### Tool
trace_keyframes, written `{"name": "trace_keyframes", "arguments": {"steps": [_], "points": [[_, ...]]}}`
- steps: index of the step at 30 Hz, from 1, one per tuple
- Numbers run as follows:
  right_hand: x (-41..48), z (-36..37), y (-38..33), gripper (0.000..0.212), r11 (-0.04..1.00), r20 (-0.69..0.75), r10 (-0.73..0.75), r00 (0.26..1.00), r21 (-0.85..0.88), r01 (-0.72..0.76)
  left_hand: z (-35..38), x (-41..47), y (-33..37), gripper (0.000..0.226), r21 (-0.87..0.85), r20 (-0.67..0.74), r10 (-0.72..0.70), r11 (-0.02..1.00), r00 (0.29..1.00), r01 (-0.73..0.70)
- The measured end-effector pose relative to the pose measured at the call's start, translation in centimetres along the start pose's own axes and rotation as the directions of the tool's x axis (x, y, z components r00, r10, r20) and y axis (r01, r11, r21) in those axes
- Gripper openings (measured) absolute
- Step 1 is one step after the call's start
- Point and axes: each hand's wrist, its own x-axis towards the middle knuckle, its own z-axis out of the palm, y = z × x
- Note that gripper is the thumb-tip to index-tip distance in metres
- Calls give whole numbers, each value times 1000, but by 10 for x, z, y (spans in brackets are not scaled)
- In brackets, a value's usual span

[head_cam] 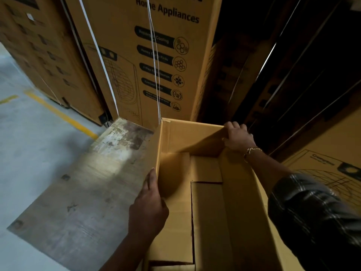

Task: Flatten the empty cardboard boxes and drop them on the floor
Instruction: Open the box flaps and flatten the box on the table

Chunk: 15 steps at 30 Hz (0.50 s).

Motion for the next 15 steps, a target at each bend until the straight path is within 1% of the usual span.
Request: {"name": "trace_keyframes", "arguments": {"steps": [3, 6, 8, 11, 12, 15], "points": [[3, 2, 2, 44, 998, -10, -5, 1000, 55, 5, 4, 1, 5, 91, 8, 10, -13, 1000, 1000, 13], [5, 4, 5, 43, 996, -26, -3, 1000, 93, 5, 2, 3, 6, 93, 49, 24, -15, 999, 1000, 14], [3, 5, 7, 55, 992, -10, 4, 1000, 126, -3, -2, 4, 7, 97, 106, 36, -10, 994, 999, 6], [-13, 8, 10, 88, 977, 28, 55, 998, 203, -59, -11, 6, 9, 101, 160, 80, -13, 987, 997, 0], [-24, 10, 12, 95, 972, 27, 74, 997, 221, -78, -13, 6, 10, 102, 165, 82, -11, 986, 997, -3], [-72, 15, 19, 97, 945, 40, 86, 995, 312, -94, -16, 5, 18, 99, 215, 56, -10, 977, 998, -2]]}}
